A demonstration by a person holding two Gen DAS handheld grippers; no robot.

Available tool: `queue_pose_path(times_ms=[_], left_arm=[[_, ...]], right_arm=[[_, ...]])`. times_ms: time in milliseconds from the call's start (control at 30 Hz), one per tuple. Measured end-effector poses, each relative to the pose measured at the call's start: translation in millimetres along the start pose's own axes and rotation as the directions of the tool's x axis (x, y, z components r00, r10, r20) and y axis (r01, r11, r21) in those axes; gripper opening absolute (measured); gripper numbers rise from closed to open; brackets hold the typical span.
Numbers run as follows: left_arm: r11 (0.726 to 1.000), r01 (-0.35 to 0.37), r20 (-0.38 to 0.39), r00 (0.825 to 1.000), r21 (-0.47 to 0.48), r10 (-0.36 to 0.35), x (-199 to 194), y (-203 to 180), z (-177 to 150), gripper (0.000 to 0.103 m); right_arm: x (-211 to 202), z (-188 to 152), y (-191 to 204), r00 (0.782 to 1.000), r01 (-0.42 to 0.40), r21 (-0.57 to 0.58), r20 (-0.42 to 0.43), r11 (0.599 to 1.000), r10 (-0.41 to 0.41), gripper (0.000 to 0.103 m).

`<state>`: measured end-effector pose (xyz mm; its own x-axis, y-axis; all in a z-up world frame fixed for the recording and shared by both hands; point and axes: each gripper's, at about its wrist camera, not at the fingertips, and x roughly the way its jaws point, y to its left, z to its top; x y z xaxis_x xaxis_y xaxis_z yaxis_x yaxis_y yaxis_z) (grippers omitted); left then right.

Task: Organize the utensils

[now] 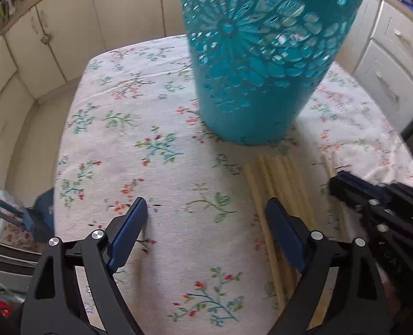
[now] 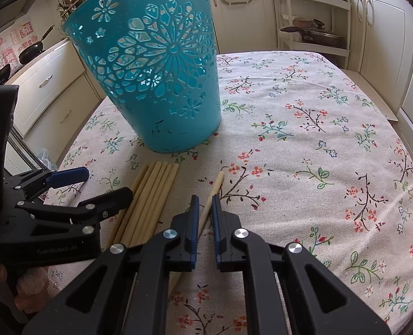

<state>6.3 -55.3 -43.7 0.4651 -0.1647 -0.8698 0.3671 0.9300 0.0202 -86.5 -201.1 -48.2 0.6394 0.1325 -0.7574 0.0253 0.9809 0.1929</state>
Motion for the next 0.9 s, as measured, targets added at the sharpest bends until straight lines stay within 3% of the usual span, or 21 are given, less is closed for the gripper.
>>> queue_pose_path(times_ms=[133,300,400,433,633,700,833,900], left_arm=[[1.0,-0.007,0.01,1.0,0.014,0.007,-1,-2,0,0.08],[0.998,0.035,0.023,0.999,0.047,-0.036,-7,-11,0,0.053],[0.996,0.056,0.034,0.998,0.065,-0.059,-9,-14,0,0.023],[0.996,0.066,0.035,0.997,0.062,-0.069,-10,-15,1,0.008],[0.98,0.195,-0.006,0.981,-0.037,-0.195,-4,7,7,0.007],[0.978,0.205,-0.011,0.978,-0.042,-0.206,-4,8,7,0.007],[0.992,0.119,-0.001,0.993,0.035,-0.119,-6,-6,8,0.005],[0.989,0.145,0.008,0.989,0.008,-0.145,-13,0,11,0.005]], right_arm=[[1,0,0,1.0,0.0,-0.001,0.0,1.0,0.0,0.01],[3,-1,5,1.0,0.014,-0.014,-0.005,1.0,-0.014,0.01],[5,1,10,0.999,0.029,-0.04,-0.014,0.999,-0.03,0.01],[6,3,11,0.999,0.031,-0.056,-0.021,0.998,-0.032,0.01],[16,18,21,0.996,0.008,-0.209,-0.082,0.978,-0.026,0.01],[17,18,13,0.997,-0.022,-0.148,-0.078,0.989,0.01,0.01],[15,11,2,0.997,-0.068,-0.049,-0.035,0.997,0.066,0.01],[16,11,-5,0.993,-0.108,-0.007,-0.036,0.994,0.108,0.01]])
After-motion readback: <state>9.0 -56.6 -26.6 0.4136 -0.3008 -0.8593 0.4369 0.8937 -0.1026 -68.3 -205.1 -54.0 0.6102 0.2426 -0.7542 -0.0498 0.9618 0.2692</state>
